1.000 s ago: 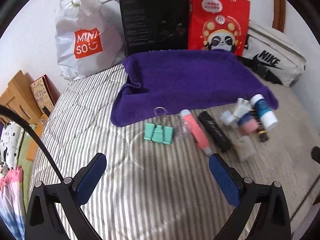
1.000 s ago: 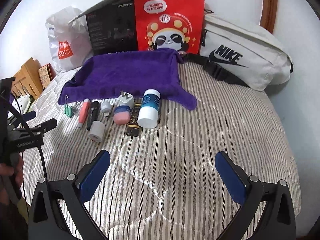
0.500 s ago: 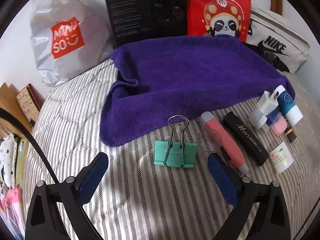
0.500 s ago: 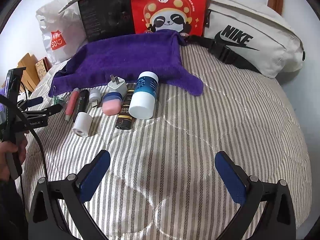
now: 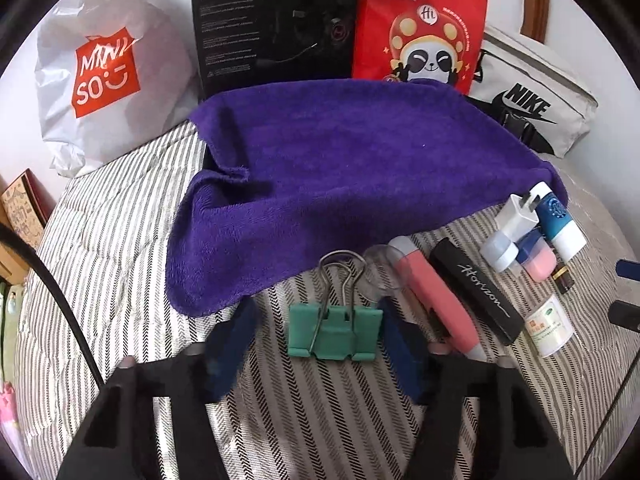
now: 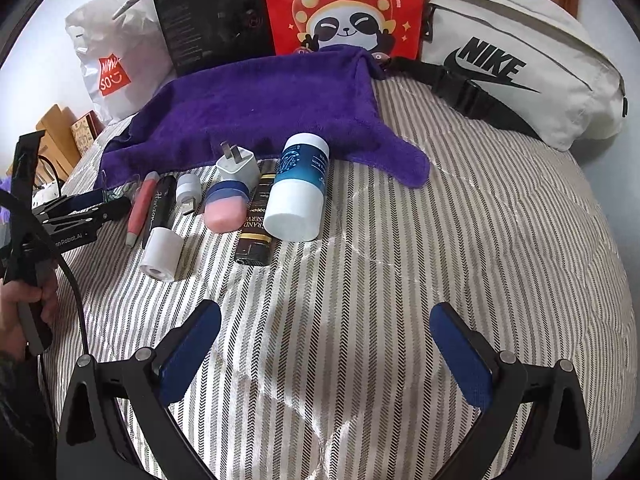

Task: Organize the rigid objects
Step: 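Grasp teal binder clip with left gripper while right gripper grasps white-and-blue bottle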

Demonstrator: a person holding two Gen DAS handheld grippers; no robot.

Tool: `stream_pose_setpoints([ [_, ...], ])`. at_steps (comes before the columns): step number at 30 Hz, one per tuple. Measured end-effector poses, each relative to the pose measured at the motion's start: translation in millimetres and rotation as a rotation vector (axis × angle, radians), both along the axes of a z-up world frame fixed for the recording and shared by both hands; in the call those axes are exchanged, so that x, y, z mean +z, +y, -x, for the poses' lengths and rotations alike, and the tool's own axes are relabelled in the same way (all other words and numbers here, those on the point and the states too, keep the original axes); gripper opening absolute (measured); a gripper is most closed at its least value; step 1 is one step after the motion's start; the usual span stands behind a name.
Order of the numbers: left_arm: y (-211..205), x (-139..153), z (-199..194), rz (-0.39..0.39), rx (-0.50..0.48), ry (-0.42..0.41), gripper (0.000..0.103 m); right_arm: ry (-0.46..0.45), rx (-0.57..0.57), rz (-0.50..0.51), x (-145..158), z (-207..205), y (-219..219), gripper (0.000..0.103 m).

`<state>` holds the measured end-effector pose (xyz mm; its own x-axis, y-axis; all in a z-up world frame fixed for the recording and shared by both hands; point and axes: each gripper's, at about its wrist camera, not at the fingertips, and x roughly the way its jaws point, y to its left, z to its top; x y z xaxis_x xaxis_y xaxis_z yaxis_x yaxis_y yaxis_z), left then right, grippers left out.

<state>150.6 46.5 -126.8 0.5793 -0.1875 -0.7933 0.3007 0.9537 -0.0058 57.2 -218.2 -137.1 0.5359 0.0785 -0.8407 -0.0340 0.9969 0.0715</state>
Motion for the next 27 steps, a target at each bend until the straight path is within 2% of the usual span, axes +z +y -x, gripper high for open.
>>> stream_pose_setpoints([
  [3,-2.5,1.2,1.7,0.000,-0.019,-0.003,0.039,-0.006,-0.009,-0.010,0.5,-2.7,-0.6,0.103],
  [13,9.4,1.7,19.3,-0.002,0.040,-0.009,0.039,-0.046,-0.032,-0.017,11.1,-13.6,-6.1,0.102],
  [19,9.1,1.5,19.5,-0.004,0.043,-0.010,0.040,-0.036,-0.039,-0.048,9.2,-40.8,-4.6,0.090],
  [21,9.3,1.5,19.1,-0.003,0.043,-0.010,0.040,-0.025,-0.036,-0.057,6.5,-52.4,-2.2,0.079],
  [27,9.4,1.4,19.6,-0.002,0.043,-0.010,0.040,0.008,-0.030,-0.060,-4.0,-78.4,5.6,0.068],
])
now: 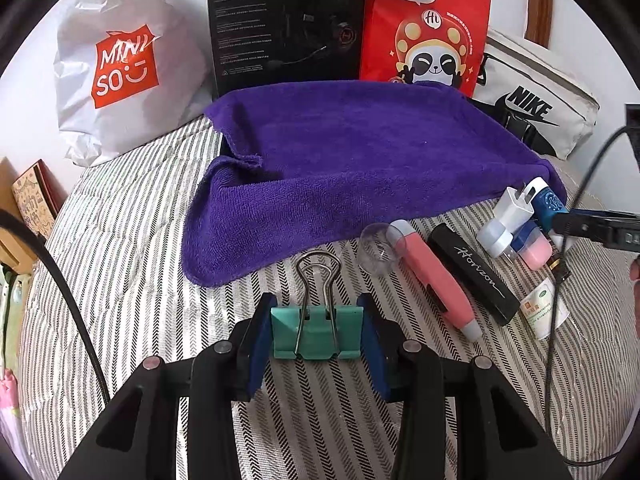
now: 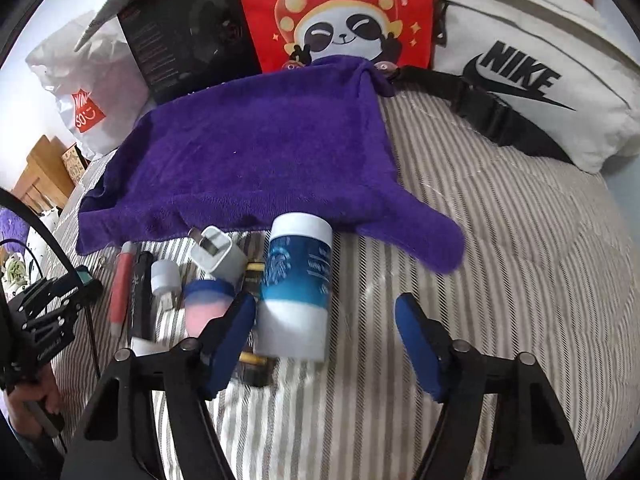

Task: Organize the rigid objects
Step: 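Grasp teal binder clip with left gripper while right gripper grasps white-and-blue bottle, then carry clip over purple towel with left gripper while right gripper sets bottle down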

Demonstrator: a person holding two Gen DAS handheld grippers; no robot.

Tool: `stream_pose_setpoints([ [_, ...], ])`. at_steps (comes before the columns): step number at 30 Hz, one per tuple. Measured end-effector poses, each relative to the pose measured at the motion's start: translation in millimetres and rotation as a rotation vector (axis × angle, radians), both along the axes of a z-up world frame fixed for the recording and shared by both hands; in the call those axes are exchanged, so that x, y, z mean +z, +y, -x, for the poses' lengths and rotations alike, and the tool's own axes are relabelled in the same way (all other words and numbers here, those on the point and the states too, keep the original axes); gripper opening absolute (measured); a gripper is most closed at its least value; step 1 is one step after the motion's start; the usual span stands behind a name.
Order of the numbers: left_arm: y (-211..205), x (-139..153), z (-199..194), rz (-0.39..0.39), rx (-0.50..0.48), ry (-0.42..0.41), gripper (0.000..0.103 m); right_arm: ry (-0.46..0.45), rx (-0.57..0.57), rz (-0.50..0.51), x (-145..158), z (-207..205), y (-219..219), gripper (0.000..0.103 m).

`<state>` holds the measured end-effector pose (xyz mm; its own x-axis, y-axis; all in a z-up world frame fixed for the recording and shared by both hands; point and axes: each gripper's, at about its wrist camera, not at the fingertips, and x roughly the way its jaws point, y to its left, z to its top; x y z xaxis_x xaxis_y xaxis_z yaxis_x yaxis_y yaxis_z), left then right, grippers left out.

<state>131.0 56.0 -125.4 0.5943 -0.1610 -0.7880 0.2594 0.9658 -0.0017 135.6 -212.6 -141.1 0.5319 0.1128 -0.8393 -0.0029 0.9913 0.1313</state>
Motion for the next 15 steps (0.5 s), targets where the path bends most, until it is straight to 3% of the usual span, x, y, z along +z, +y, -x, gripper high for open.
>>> stream_pose_setpoints([
  [4,0.4,-0.2,-0.3,0.001,0.000,0.000,0.040,0.009,0.003,-0.012,-7.8,-10.5,3.8,0.059],
  [6,0.8,-0.1,-0.4,0.003,0.000,0.001,0.040,-0.015,0.007,-0.001,-6.8,-10.9,4.7,0.044],
  [7,0.8,-0.2,-0.4,0.004,0.000,0.001,0.040,-0.026,0.003,0.013,-4.2,-9.0,4.3,0.043],
  [15,1.2,-0.1,-0.3,0.003,0.000,0.001,0.040,-0.001,0.006,0.105,-4.6,-7.9,-0.7,0.042],
])
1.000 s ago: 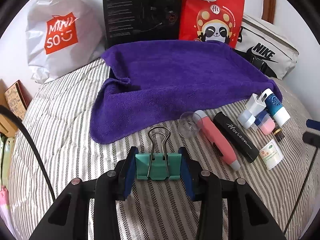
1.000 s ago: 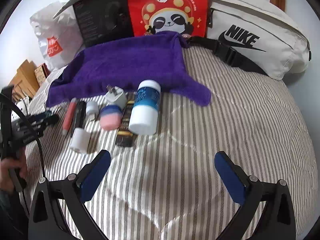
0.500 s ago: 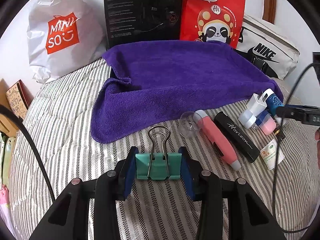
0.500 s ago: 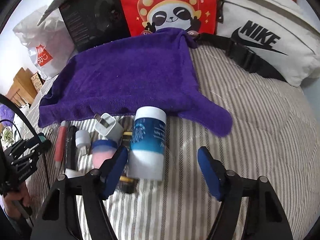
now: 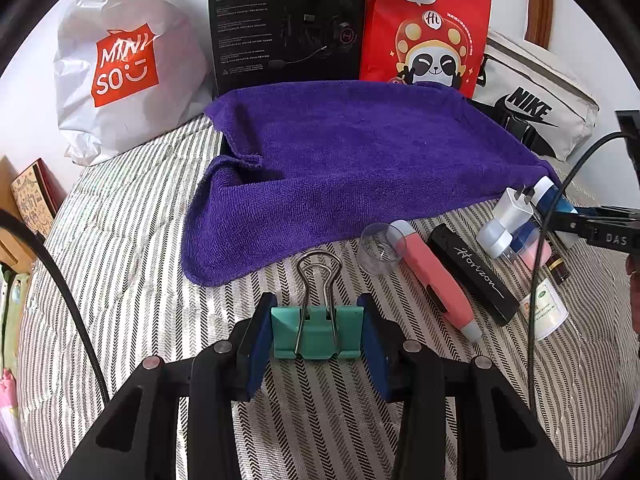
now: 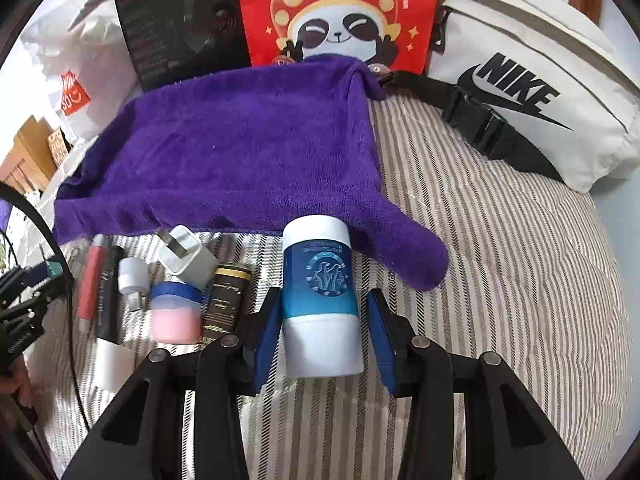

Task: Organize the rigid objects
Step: 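Carry clip over purple towel with left gripper while right gripper sets bottle down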

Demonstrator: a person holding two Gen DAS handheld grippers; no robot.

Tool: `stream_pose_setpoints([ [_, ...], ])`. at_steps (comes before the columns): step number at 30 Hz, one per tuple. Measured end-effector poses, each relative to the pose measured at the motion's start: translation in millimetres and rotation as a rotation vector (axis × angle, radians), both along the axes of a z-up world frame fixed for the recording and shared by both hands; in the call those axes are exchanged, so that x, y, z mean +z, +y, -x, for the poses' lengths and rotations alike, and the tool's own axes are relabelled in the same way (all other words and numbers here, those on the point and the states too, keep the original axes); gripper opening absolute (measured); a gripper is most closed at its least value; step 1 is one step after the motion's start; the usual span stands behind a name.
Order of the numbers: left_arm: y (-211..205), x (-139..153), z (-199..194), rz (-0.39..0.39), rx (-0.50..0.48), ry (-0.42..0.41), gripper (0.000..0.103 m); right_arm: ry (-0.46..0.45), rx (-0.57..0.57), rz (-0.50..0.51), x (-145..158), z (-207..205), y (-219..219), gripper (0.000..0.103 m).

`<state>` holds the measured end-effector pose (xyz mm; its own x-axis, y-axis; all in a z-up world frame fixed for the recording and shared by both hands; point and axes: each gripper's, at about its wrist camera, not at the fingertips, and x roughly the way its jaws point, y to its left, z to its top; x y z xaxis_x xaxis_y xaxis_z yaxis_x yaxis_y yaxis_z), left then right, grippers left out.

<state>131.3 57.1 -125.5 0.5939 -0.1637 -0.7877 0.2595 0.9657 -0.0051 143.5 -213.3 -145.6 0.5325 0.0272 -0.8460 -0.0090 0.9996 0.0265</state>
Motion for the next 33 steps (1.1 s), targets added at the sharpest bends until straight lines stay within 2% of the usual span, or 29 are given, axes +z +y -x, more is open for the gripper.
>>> stream_pose_setpoints([
  [5,-0.7,-0.1,0.3,-0.003,0.000,0.000,0.040,-0.035,0.014,0.071,-5.2,-7.1,8.9,0.042],
  [10,-0.2,-0.3,0.2,-0.001,0.000,0.000,0.040,-0.060,0.031,0.029,-7.0,-5.8,-0.3,0.042],
  [12,0.1,-0.3,0.1,0.000,0.000,0.000,0.040,-0.059,0.045,0.046,-5.6,-4.0,1.0,0.036],
  [22,-0.4,1.1,5.2,-0.007,0.010,0.000,0.040,-0.066,0.045,0.042,-4.0,3.1,-1.7,0.036],
  [29,2.3,0.7,5.4,0.001,0.023,0.001,0.039,-0.118,0.031,0.040,-7.7,9.9,-0.8,0.036],
  [33,2.1,5.0,8.7,-0.016,0.042,0.015,0.039,-0.090,0.032,0.028,-5.4,8.4,-1.1,0.036],
])
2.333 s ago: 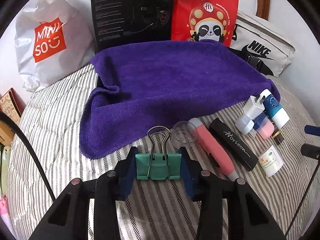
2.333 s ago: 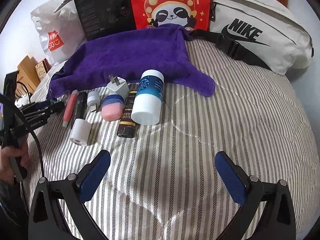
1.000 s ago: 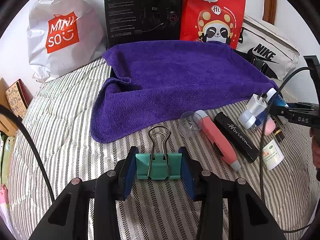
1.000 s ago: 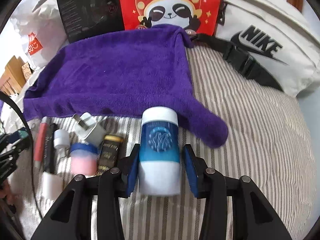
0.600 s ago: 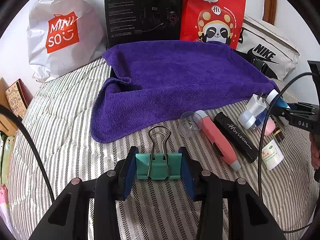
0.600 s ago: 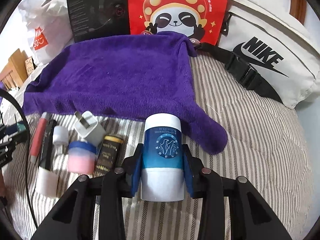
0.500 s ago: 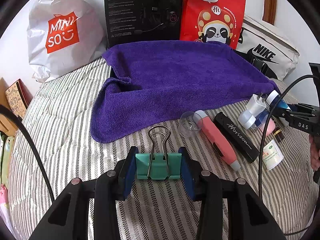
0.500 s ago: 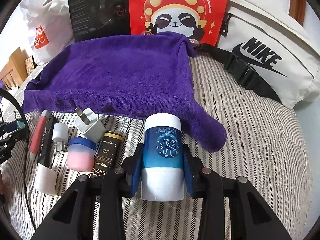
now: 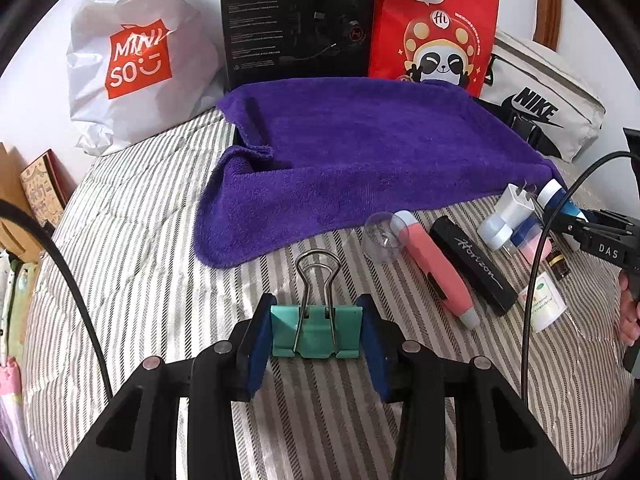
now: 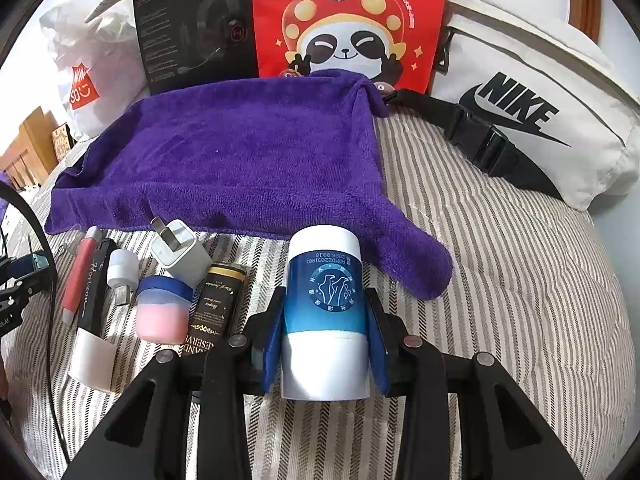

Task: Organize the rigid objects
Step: 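Carry clip over purple towel with left gripper while right gripper sets bottle down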

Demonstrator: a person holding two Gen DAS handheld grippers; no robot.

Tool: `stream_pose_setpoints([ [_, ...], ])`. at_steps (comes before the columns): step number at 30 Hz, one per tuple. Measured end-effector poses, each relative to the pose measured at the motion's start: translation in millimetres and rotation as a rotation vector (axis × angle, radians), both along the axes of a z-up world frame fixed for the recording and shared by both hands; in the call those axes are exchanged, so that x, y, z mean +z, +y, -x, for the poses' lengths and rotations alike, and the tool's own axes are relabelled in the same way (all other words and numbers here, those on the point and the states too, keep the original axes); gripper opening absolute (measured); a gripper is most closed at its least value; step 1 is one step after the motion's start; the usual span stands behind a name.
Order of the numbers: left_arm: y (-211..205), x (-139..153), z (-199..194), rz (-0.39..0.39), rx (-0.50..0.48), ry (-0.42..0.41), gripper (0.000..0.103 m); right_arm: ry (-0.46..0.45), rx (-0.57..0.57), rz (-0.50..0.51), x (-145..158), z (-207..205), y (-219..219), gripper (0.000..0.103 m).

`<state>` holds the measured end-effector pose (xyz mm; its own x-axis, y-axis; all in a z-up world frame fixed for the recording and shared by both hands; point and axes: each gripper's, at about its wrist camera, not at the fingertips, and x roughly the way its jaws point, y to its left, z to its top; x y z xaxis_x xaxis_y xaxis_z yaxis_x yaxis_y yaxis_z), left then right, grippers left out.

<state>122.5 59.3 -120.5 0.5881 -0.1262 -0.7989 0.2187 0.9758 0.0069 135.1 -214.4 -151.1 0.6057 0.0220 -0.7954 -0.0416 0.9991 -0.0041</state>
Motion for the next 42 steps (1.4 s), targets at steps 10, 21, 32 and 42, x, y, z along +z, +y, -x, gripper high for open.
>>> stream_pose_setpoints([
  [10,15.8,23.6,0.3,0.074,0.031,0.006,0.039,-0.015,0.051,-0.038,25.0,12.8,5.9,0.036],
  [21,27.3,80.1,-41.2,0.123,0.008,-0.082,0.039,-0.066,0.081,-0.047,82.7,-18.5,4.3,0.036],
  [32,20.1,109.9,-118.0,0.148,-0.045,-0.089,0.039,-0.073,0.110,-0.038,117.8,-104.5,14.0,0.036],
  [42,22.2,100.2,-170.0,0.248,-0.004,-0.086,0.039,-0.068,0.073,-0.079,109.8,-162.5,10.0,0.036],
])
